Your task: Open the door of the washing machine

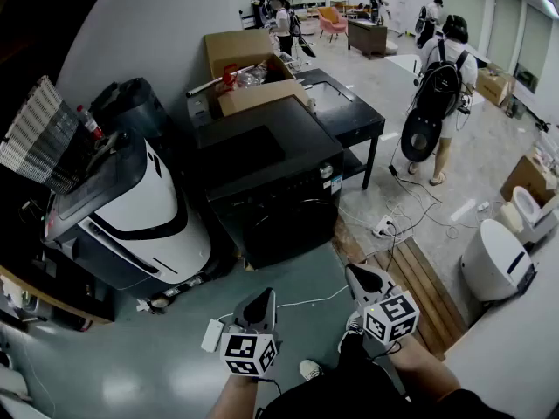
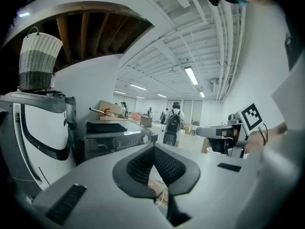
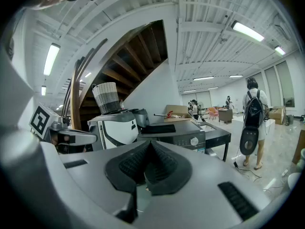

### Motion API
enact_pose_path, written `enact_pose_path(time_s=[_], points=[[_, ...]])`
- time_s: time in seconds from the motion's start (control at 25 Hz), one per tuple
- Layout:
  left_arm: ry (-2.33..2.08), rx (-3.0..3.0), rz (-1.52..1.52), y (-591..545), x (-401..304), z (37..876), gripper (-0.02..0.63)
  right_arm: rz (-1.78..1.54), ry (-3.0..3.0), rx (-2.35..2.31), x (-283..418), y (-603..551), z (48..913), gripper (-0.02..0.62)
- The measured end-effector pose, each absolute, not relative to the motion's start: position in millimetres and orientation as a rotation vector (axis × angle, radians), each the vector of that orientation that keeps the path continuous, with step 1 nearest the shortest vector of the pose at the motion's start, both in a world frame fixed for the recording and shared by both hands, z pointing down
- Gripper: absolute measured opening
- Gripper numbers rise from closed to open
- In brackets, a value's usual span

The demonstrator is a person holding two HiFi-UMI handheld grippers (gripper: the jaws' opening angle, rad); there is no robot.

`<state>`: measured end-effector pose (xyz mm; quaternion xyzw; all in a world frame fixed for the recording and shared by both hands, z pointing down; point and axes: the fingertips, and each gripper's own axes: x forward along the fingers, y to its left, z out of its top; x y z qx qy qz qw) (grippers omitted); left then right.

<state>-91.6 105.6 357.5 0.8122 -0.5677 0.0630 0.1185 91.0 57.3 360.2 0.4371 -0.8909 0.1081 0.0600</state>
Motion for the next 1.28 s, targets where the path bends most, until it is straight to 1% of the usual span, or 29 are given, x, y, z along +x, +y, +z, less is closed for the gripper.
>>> enact_pose_path(time_s=[0.44,0.92,1.08,1.12,1.16,1.24,1.28], points=[[-1.649,2.399,0.175,111,-79,354,0.017,0.346,-2.753,1.289,98,64,352,0.017],[-1.624,2.486,0.158,110,-69,344,0.02,0.256,-2.794,1.257,95,66,337,0.018],[-1.622,2.49,0.171,106,-72,344,0.021,0.228,-2.809,1.238,89,63,334,0.021],[-1.623,2.489,0.174,105,-72,345,0.025,0.22,-2.814,1.236,88,62,333,0.034],[-1.624,2.486,0.177,104,-73,345,0.044,0.212,-2.818,1.236,87,61,331,0.057],[-1.632,2.483,0.182,104,-74,345,0.106,0.193,-2.826,1.236,85,60,328,0.1],[-1.636,2.484,0.185,104,-74,345,0.124,0.185,-2.828,1.237,85,60,327,0.112]])
